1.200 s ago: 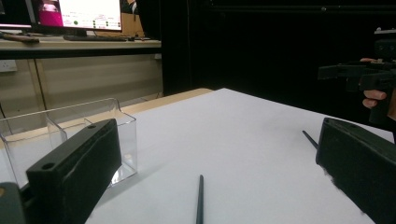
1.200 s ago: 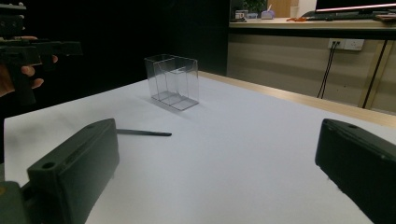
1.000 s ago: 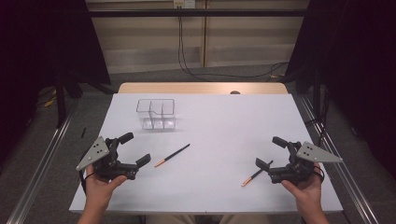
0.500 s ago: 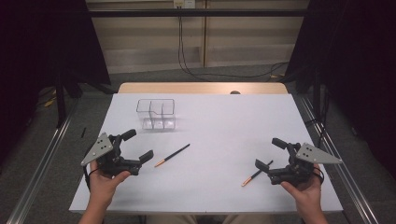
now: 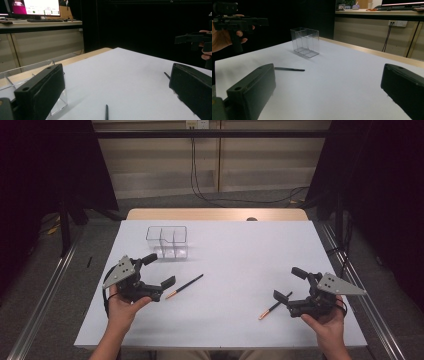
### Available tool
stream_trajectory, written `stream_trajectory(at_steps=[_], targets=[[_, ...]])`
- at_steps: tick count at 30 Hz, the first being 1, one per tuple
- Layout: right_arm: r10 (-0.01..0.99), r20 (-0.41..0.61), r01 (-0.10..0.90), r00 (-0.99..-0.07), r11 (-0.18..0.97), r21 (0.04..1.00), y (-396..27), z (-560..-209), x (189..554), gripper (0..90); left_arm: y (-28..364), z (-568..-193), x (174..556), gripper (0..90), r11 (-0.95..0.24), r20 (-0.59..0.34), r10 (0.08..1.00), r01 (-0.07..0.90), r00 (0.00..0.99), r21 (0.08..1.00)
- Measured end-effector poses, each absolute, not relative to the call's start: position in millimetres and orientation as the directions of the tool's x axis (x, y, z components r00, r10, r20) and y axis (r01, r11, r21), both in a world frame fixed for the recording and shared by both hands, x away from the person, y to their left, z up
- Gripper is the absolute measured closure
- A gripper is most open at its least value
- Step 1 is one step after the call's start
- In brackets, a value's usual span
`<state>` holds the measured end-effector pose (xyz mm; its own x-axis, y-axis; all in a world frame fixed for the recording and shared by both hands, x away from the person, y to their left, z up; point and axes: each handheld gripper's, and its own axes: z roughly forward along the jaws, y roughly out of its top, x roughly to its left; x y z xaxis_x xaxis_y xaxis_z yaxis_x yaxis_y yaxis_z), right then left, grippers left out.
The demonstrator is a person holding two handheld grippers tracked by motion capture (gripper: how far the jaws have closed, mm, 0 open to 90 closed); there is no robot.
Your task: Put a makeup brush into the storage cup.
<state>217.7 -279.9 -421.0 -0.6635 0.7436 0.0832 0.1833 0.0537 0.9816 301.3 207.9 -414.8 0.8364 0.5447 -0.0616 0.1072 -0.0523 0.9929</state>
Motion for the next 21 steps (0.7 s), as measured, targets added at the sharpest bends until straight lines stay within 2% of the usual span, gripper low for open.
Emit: stream_trajectory(at_steps=[21], targets=[[0.741,0.081,0.185,-0.667,0.059,0.981,-279.3,-421.3,217.8,0.0,187.1,-412.7,325.4,0.0,-0.030,-0.060,0.550,0.092,0.833,0.995]])
